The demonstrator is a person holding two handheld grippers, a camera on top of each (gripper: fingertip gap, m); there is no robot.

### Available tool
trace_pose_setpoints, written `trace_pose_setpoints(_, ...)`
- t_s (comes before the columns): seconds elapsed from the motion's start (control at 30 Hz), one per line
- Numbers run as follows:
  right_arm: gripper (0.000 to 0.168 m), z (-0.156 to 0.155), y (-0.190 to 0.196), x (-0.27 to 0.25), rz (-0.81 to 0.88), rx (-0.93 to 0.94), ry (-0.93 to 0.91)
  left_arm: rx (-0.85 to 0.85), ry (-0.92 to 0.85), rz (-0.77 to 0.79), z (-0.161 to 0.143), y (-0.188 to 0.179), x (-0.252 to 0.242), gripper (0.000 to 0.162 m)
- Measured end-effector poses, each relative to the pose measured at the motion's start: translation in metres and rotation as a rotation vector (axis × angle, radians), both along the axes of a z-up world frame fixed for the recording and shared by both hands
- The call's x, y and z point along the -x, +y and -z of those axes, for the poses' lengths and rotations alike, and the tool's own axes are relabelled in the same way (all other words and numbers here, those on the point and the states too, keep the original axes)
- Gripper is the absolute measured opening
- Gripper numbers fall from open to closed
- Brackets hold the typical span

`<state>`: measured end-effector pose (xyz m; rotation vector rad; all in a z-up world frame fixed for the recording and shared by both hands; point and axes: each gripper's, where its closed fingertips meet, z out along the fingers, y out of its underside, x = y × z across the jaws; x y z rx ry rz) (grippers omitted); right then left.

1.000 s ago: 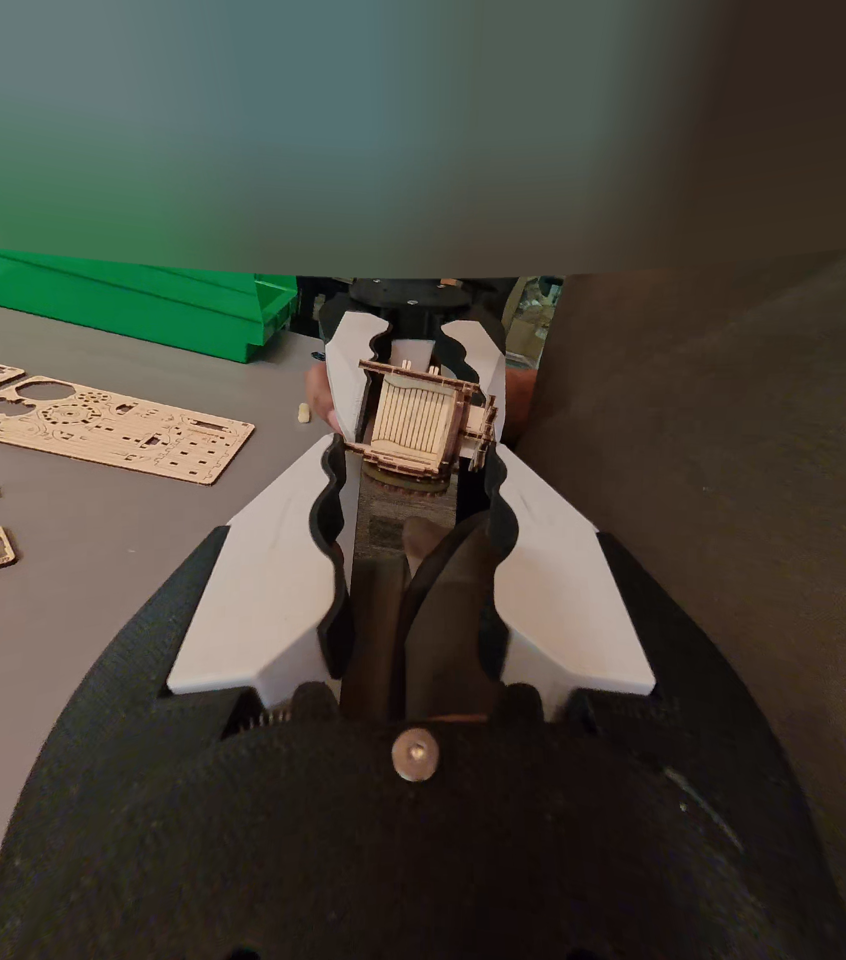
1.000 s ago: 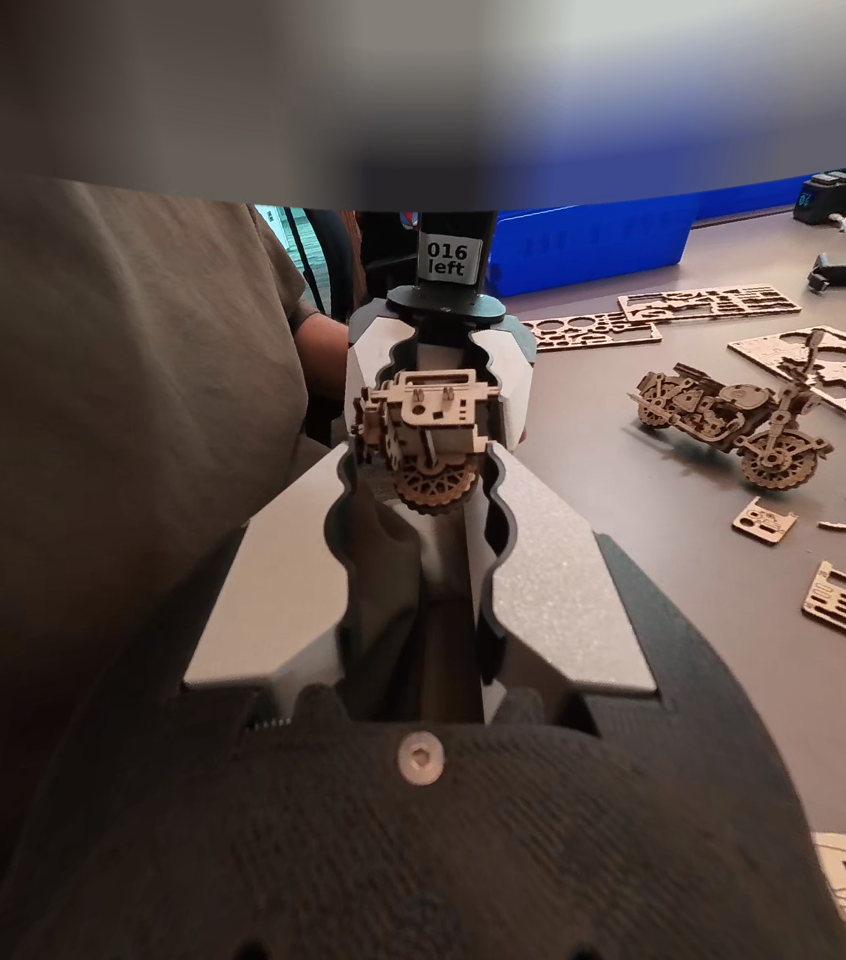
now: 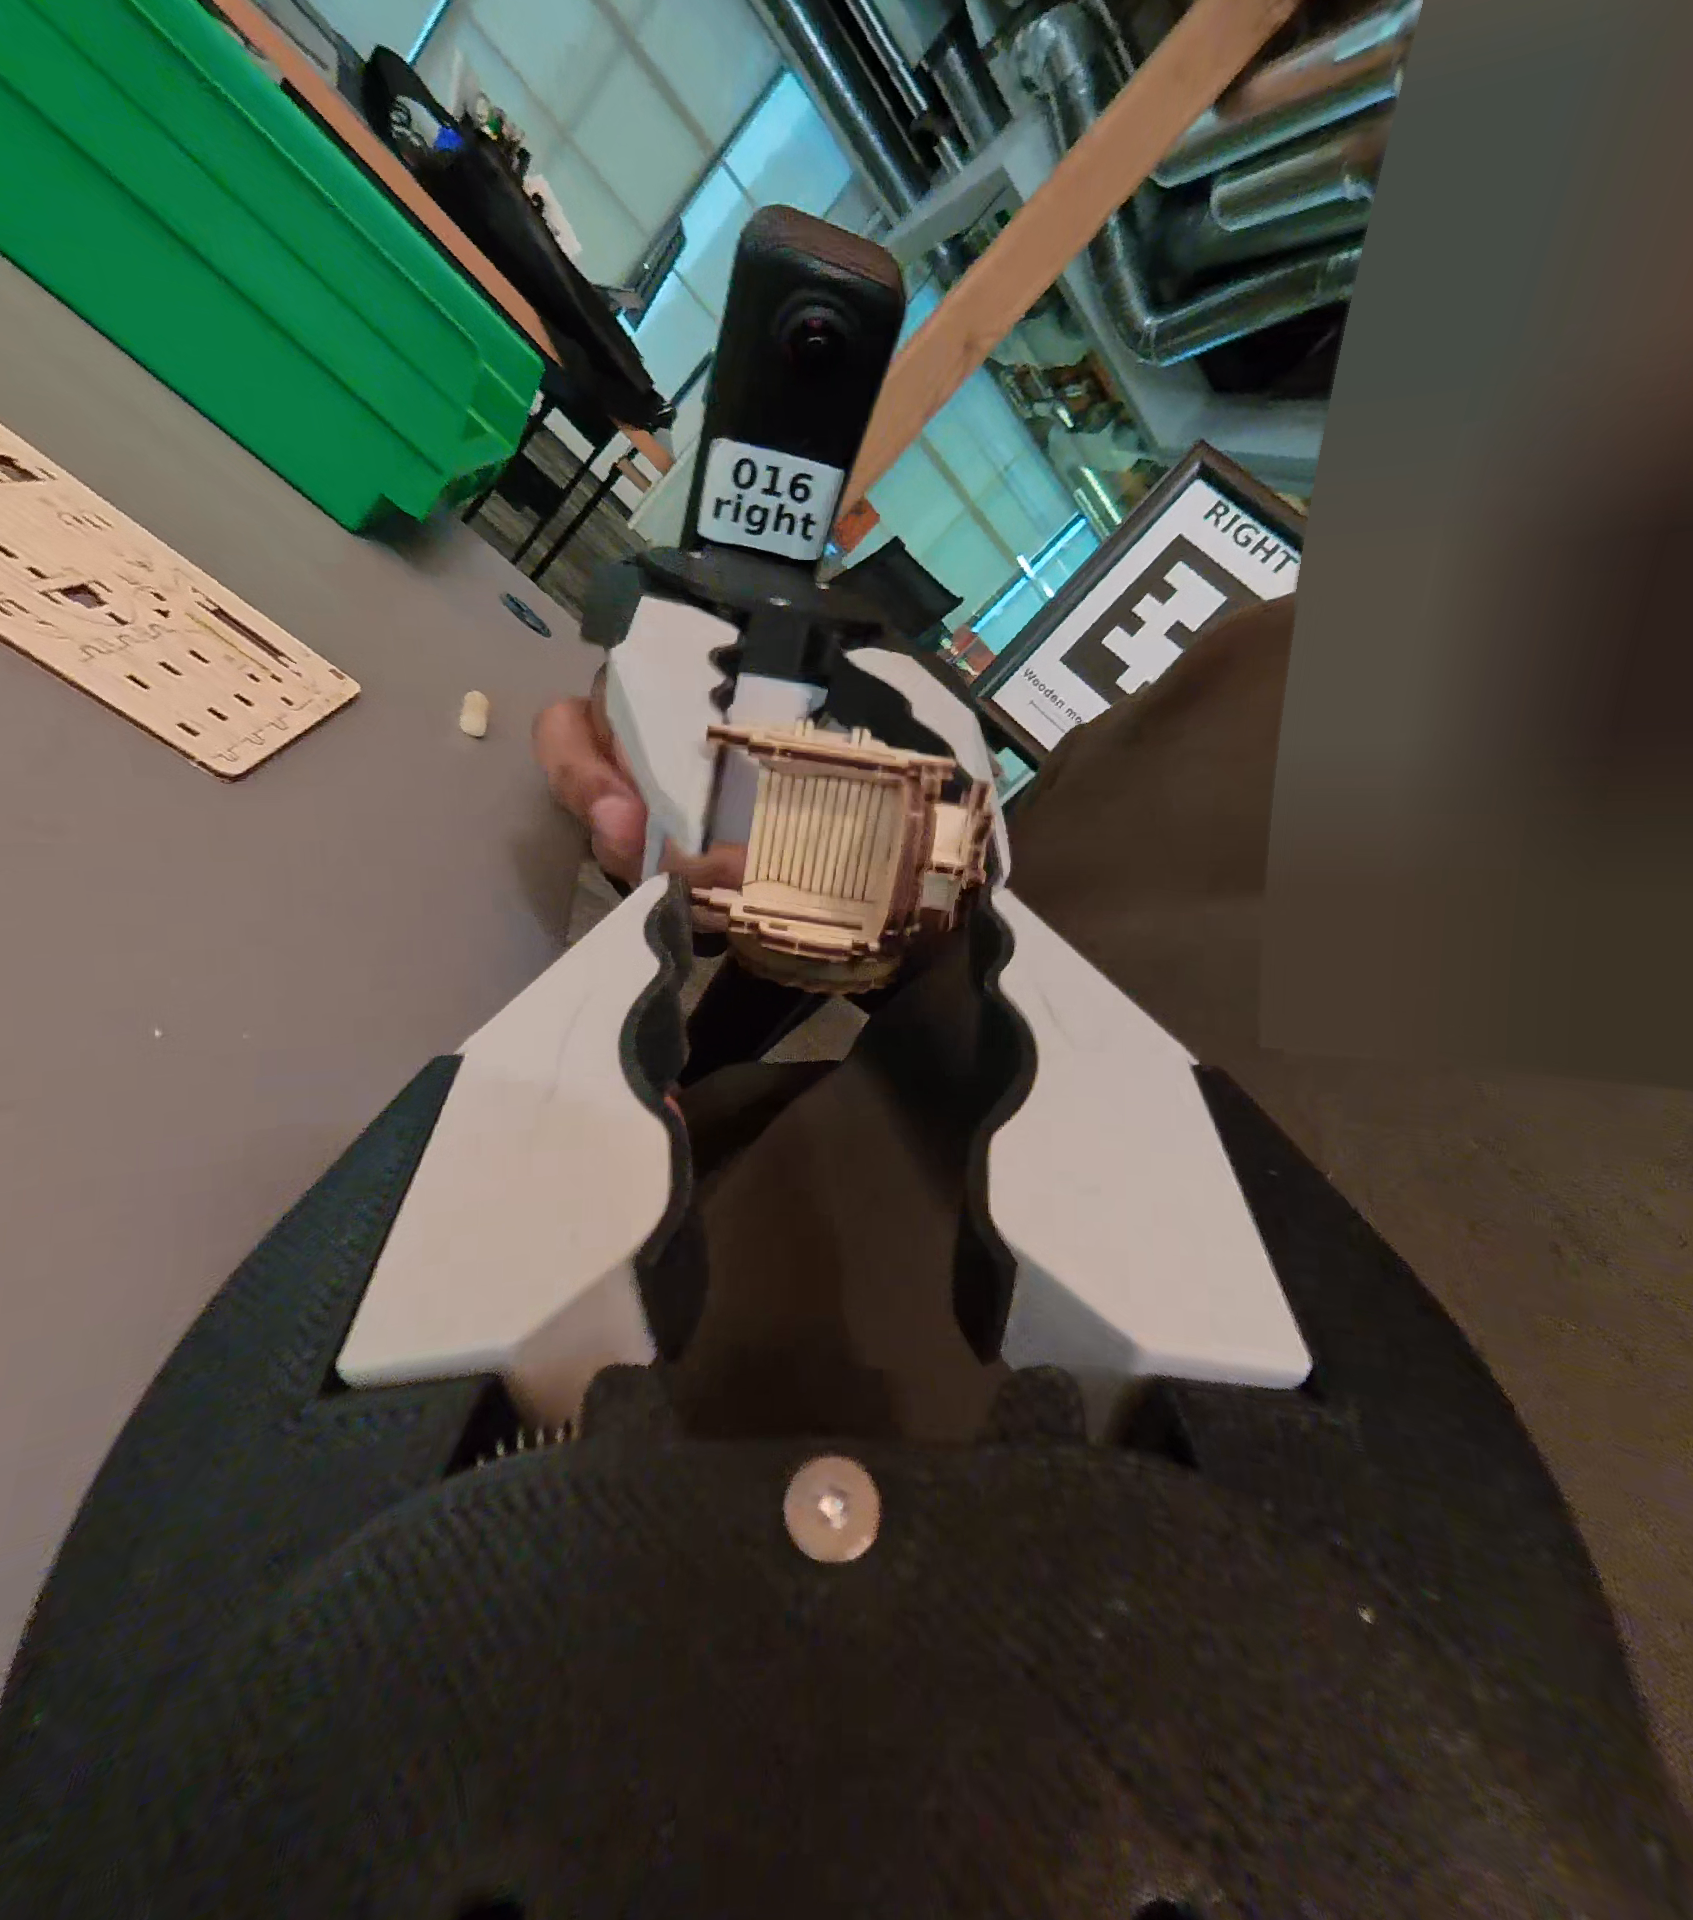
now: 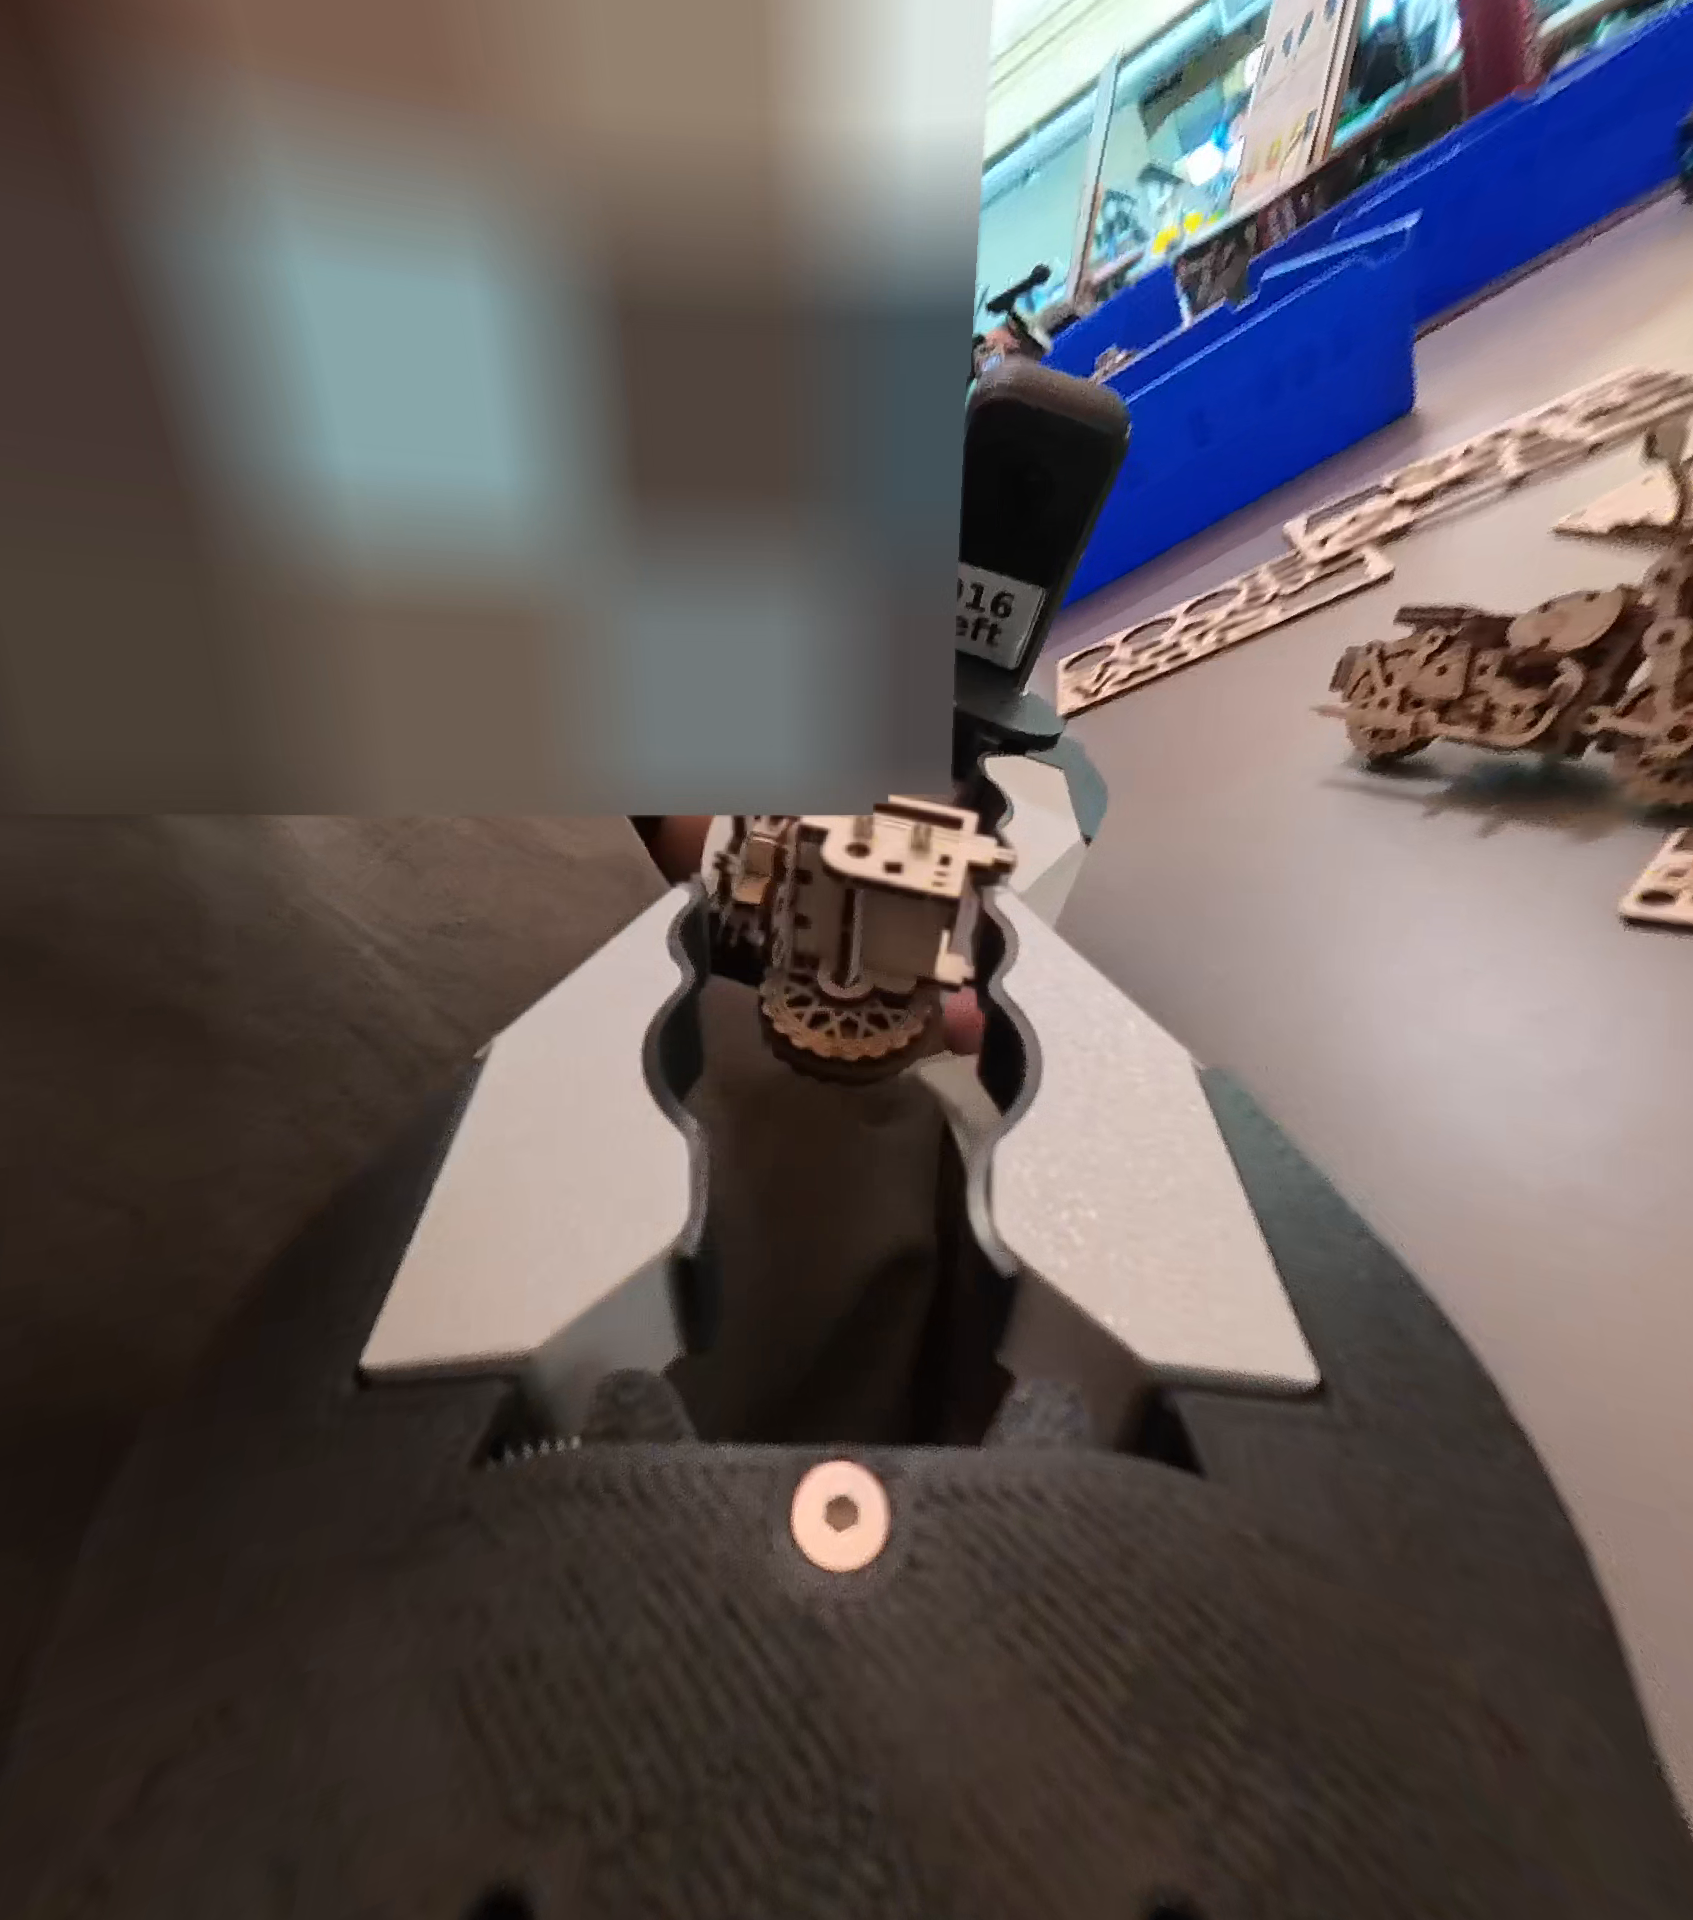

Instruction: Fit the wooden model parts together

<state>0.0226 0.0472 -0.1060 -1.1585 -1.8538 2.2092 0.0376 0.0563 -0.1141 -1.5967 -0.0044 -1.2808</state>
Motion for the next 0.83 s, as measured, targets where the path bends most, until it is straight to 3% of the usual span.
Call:
trace_pose_setpoints(0.57,0.043,-0.003,0.0,-0.002,-0.043,0.082,-0.081,0.01,-0.015,-0.013,-0.001,0.001,0.0,0.051)
trace_pose_setpoints(0.83,0.043,-0.009,0.029,0.015,0.041,0.351,-0.209,0.009,-0.019,-0.141,-0.001,0.009,0.028,0.062)
